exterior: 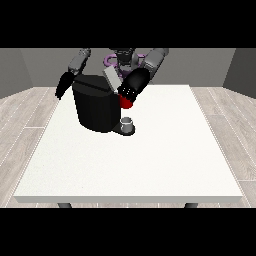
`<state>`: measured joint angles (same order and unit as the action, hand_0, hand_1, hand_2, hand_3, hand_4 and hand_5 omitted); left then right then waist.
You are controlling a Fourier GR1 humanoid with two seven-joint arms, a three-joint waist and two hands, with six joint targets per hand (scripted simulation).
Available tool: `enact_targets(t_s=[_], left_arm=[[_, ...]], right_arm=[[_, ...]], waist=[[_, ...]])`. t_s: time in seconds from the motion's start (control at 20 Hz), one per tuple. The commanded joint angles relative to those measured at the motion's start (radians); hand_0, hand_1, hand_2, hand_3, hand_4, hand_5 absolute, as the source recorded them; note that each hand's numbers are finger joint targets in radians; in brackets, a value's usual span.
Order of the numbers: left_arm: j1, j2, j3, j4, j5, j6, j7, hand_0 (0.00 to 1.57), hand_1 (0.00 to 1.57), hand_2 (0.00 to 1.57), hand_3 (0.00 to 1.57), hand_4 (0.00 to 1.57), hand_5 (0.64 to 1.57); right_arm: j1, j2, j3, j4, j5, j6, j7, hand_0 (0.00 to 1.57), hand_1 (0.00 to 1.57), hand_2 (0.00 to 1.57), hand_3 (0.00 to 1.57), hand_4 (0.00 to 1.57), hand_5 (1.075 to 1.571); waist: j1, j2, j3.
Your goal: Insert the coffee pod into the coffee machine and close the lid
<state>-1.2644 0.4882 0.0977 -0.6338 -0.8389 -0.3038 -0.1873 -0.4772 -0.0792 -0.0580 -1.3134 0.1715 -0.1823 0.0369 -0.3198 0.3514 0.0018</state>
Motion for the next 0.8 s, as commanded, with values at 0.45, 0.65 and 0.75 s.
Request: enact_targets(t_s=[0.45, 0.65, 0.75], left_arm=[[0.011, 0.027, 0.031, 0.036, -0.01, 0.087, -0.079, 1.27, 1.27, 1.24, 0.97, 0.0, 1.571], [-0.023, 0.021, -0.008, 0.003, -0.063, 0.142, -0.073, 1.09, 1.09, 1.07, 0.8, 0.0, 1.571], [-0.028, 0.02, -0.007, -0.007, -0.055, 0.11, -0.076, 1.0, 1.0, 1.02, 0.72, 0.0, 1.571]], right_arm=[[0.033, 0.031, 0.064, -0.058, 0.049, -0.021, 0.025, 0.0, 0.0, 0.0, 0.0, 0.14, 1.571], [-0.043, -0.01, 0.025, -0.032, 0.026, 0.007, 0.048, 0.0, 0.0, 0.0, 0.0, 0.07, 1.571], [-0.034, -0.032, -0.015, 0.008, 0.009, 0.007, 0.0, 0.0, 0.0, 0.0, 0.0, 0.22, 1.571]], waist=[[-0.039, 0.015, -0.0023], [-0.043, 0.061, -0.0019], [-0.023, 0.055, -0.0013]])
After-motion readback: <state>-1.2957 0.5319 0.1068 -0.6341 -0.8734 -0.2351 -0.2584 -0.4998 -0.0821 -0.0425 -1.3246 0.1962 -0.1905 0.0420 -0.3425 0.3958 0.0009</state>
